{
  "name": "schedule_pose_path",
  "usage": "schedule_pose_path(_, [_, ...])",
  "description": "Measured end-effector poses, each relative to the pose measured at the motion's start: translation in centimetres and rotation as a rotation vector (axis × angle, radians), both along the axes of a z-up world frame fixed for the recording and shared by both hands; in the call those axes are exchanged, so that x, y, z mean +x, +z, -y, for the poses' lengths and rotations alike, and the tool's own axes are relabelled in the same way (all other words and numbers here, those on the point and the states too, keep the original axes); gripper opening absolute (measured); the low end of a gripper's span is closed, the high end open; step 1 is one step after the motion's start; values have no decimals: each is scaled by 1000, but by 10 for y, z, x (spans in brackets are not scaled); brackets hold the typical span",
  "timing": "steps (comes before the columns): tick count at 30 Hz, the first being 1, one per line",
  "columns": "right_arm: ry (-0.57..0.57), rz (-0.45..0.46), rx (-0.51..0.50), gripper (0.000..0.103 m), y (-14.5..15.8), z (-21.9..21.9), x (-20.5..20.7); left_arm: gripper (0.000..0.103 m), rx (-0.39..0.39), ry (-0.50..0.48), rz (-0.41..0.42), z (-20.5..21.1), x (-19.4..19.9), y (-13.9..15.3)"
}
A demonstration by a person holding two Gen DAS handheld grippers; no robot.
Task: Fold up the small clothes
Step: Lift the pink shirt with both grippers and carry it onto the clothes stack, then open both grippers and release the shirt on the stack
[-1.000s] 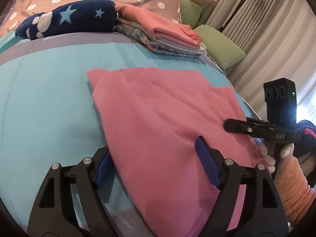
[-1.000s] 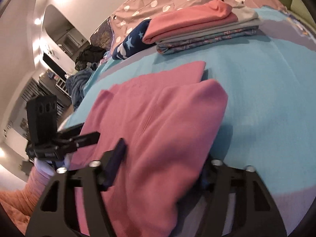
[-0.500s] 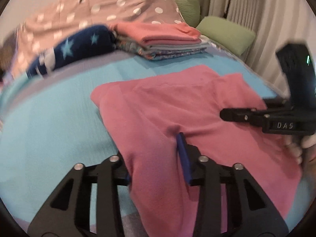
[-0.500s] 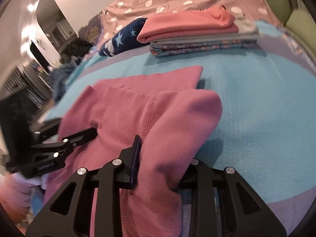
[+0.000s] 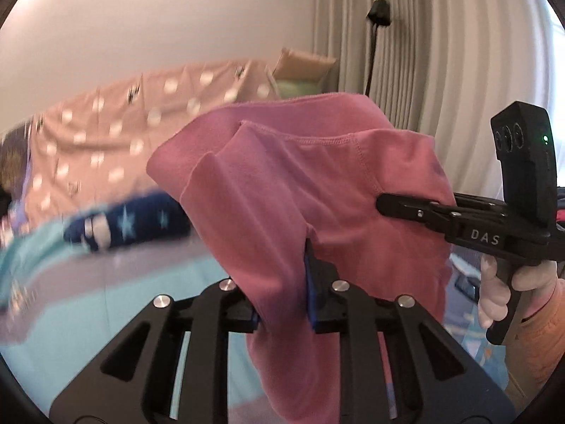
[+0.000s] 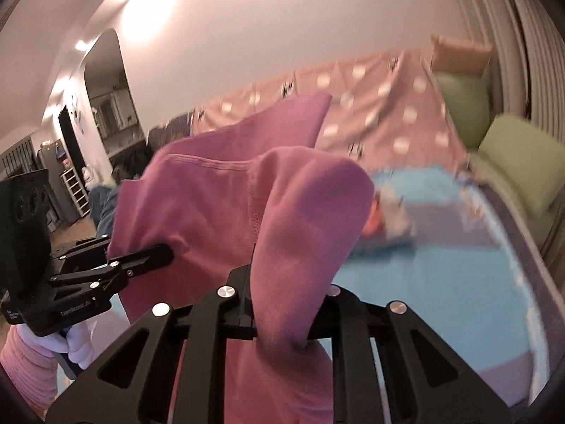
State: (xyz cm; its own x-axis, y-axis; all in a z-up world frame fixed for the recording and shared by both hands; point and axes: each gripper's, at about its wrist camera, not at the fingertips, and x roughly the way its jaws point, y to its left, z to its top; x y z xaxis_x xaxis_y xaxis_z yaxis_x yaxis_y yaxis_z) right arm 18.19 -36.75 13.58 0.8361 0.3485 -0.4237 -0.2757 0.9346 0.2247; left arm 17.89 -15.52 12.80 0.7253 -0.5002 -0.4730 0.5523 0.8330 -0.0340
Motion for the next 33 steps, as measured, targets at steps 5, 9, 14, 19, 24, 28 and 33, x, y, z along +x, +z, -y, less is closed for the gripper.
schedule_pose_path(5, [-52, 72, -54, 16, 40, 10, 36, 18, 19, -2, 86, 25, 39, 44])
schedule_pose_path(9, [-80, 92, -73, 16, 57, 18, 81, 18, 57, 21, 114, 40, 81, 64])
schedule_pose_path(14, [-95, 86, -88, 16, 59, 18, 150, 18, 96, 61, 117, 51, 151, 76])
schedule_pose_path(19, [-113, 34, -85, 16, 38, 11, 227, 18, 139, 110, 87, 54, 225, 60])
schedule_pose_path(24, [-305, -10, -237, 44, -29, 0, 313, 78, 216, 288, 119, 61, 308, -1])
schedule_pose_path(28, [-371, -130, -114, 44, -112, 19, 329, 77, 332, 323, -89, 60, 358, -103])
schedule_pose_path(33, [-346, -95, -48, 54, -174, 21, 290, 76, 132, 277, -78, 39, 340, -135])
